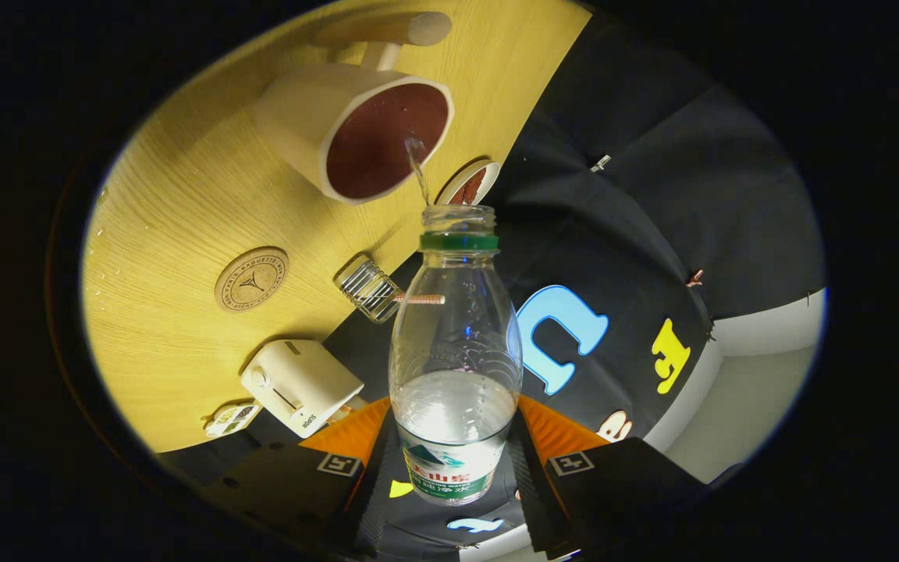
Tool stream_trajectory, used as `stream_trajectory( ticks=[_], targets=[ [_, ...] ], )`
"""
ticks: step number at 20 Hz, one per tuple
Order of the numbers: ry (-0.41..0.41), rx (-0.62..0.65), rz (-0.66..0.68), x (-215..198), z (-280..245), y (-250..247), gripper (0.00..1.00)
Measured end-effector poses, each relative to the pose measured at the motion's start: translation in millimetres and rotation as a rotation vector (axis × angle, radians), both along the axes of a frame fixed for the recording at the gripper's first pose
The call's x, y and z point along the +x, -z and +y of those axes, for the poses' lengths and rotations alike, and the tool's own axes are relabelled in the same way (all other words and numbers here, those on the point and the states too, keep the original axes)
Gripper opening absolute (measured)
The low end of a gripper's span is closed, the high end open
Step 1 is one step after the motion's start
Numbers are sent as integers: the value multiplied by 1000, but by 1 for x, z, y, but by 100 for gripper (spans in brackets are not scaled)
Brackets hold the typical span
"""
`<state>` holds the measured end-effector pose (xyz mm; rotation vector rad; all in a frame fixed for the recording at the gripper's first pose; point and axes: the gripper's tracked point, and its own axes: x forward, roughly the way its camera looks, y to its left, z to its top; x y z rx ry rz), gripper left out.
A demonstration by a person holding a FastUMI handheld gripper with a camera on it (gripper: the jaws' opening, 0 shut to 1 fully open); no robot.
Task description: Take the bottle from table, then pour the juice into the cup, finally place the bottle on the coaster
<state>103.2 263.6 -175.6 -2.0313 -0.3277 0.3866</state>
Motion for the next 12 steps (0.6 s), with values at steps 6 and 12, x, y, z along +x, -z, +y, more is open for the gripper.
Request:
stream_trajectory(
  ticks=[6, 12],
  targets=[
    [53, 79, 101, -9, -11, 24, 72],
    [165, 300, 286, -20, -25, 60, 72]
  ],
)
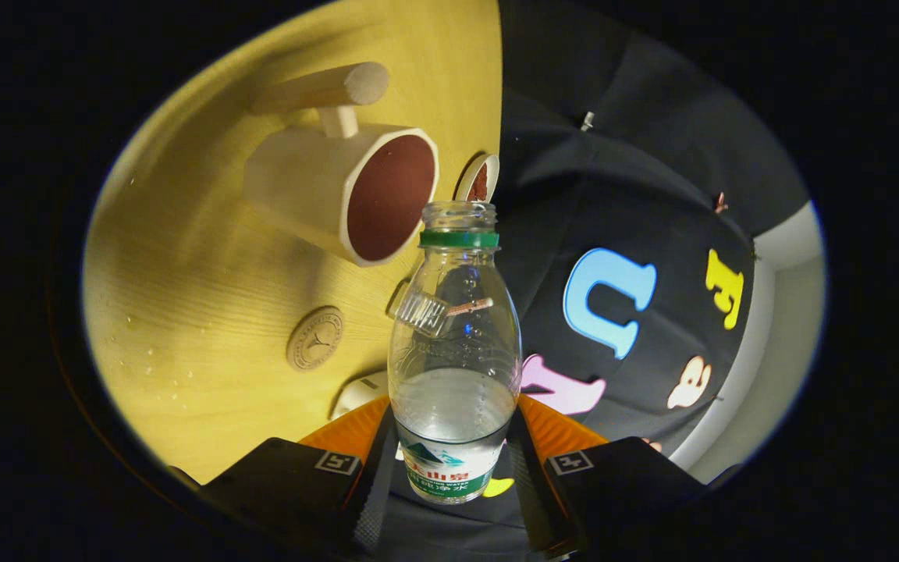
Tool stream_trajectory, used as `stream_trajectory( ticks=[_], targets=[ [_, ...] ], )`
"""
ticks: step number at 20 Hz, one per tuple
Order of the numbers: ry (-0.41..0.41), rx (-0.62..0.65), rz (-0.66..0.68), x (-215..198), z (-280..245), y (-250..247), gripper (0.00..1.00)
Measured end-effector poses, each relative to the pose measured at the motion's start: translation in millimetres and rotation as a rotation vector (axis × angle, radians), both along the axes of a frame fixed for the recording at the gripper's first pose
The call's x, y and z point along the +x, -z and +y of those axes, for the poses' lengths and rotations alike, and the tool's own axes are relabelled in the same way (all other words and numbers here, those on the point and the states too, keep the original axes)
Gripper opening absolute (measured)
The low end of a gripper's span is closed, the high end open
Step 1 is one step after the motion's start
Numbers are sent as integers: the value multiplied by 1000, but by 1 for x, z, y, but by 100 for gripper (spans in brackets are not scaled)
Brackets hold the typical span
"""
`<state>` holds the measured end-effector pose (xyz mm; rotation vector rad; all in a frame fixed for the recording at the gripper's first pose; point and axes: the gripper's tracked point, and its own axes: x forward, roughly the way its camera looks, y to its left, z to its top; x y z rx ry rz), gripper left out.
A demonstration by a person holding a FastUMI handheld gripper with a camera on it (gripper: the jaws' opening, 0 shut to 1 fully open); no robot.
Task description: Take the bottle from table, then pour the juice into the cup, finally place the bottle on the coaster
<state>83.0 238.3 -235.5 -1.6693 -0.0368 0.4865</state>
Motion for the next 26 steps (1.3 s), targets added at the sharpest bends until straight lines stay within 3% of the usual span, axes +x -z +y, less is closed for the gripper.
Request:
stream_trajectory(
  ticks=[6, 12, 18, 22, 26],
  targets=[
    [132, 345, 232, -11, -4, 18, 73],
    [172, 794, 407, -18, 9, 8, 73],
    [216, 1244, 493, 29, -2, -38, 73],
    [309, 1499, 651, 70, -16, -25, 73],
    [323, 1673, 761, 87, -14, -8, 73]
  ],
)
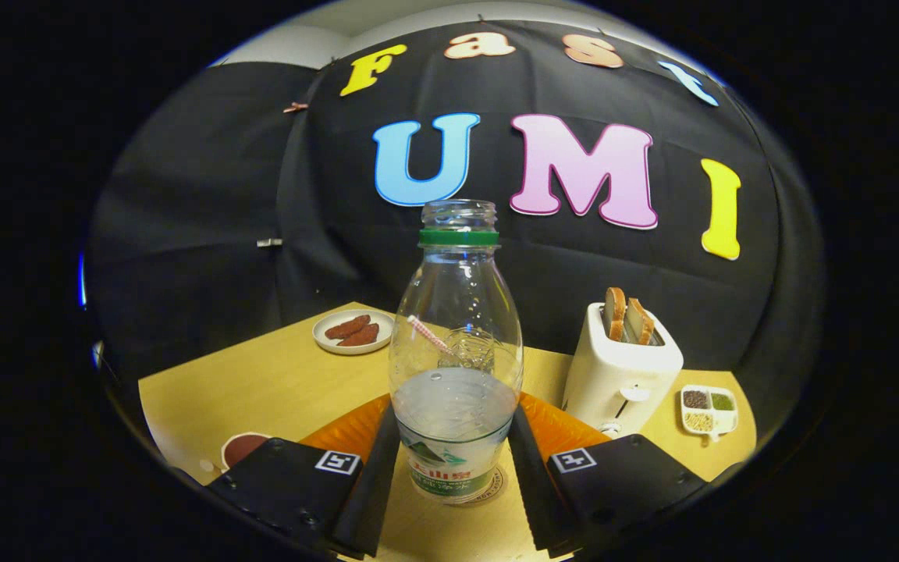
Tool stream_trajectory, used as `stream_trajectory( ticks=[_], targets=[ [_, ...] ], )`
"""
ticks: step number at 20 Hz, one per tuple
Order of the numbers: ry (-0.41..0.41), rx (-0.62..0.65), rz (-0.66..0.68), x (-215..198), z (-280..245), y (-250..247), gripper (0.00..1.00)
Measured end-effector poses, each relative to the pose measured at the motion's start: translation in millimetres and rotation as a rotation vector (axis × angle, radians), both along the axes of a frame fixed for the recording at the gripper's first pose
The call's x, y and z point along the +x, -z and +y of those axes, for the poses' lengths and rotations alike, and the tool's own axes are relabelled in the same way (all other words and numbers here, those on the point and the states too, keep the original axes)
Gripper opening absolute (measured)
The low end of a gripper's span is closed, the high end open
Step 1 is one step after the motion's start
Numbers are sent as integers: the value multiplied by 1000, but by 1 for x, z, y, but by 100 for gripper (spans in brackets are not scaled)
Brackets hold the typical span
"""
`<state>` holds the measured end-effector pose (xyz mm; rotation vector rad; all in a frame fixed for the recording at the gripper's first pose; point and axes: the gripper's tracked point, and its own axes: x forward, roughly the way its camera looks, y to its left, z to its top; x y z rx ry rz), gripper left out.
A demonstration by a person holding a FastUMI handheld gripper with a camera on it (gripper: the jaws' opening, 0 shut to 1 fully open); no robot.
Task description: Take the bottle from table, then pour the juice into the cup, finally place the bottle on the coaster
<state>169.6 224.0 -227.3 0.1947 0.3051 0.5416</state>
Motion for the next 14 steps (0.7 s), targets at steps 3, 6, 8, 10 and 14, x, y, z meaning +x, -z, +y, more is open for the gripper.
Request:
stream_trajectory(
  ticks=[3, 6, 8, 10, 14],
  targets=[
    [-3, 9, -17, 13, -1, 12, 73],
    [-6, 5, -18, 20, 8, 29, 75],
    [-1, 0, -15, 20, 10, 40, 75],
    [1, -4, -8, 19, 13, 49, 75],
    [1, -35, -17, 20, 12, 55, 75]
  ],
)
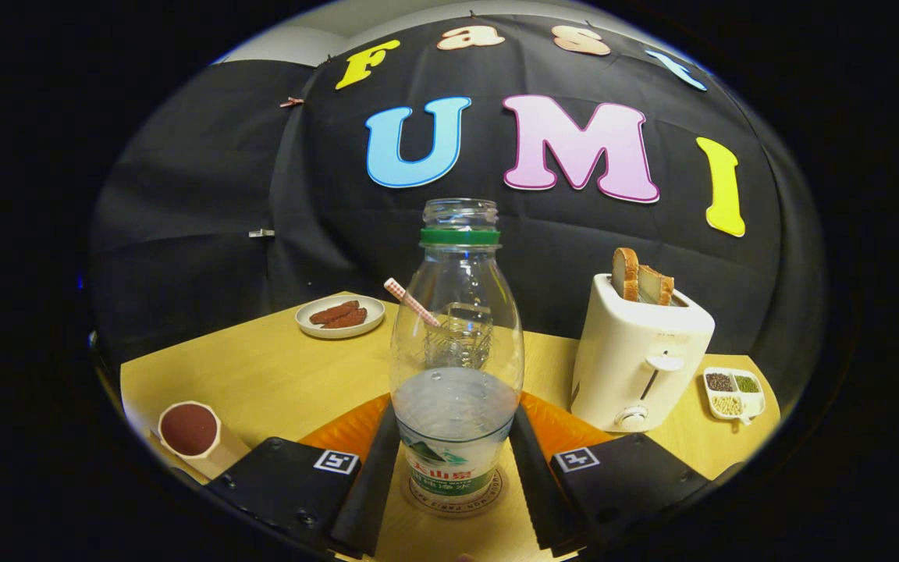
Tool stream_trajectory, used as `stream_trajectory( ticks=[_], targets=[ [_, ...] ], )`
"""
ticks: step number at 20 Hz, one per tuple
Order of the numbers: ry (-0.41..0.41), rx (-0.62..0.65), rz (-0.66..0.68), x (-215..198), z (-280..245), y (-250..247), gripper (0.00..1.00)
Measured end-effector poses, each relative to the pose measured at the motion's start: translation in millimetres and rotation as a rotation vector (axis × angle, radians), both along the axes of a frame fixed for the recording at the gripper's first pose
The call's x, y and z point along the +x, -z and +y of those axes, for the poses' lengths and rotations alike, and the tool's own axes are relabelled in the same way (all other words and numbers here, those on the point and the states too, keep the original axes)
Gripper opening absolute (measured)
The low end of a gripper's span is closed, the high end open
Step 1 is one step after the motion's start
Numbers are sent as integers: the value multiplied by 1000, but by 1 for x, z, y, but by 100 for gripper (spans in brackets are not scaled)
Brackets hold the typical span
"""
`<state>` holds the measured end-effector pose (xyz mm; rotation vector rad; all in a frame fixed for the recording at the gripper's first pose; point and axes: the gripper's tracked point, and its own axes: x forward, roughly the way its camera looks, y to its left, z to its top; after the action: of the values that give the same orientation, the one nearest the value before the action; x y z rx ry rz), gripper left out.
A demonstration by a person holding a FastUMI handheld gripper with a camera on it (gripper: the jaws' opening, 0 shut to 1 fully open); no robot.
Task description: Take the bottle from table, then pour the juice into the cup, finally place the bottle on the coaster
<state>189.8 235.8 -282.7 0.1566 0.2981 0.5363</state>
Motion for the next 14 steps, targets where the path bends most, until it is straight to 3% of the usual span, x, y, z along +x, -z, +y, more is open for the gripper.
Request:
stream_trajectory(
  ticks=[10, 14],
  targets=[
    [9, -5, 2, 1, -1, 12, 78],
    [14, -7, 48, -6, -4, 24, 86]
  ],
)
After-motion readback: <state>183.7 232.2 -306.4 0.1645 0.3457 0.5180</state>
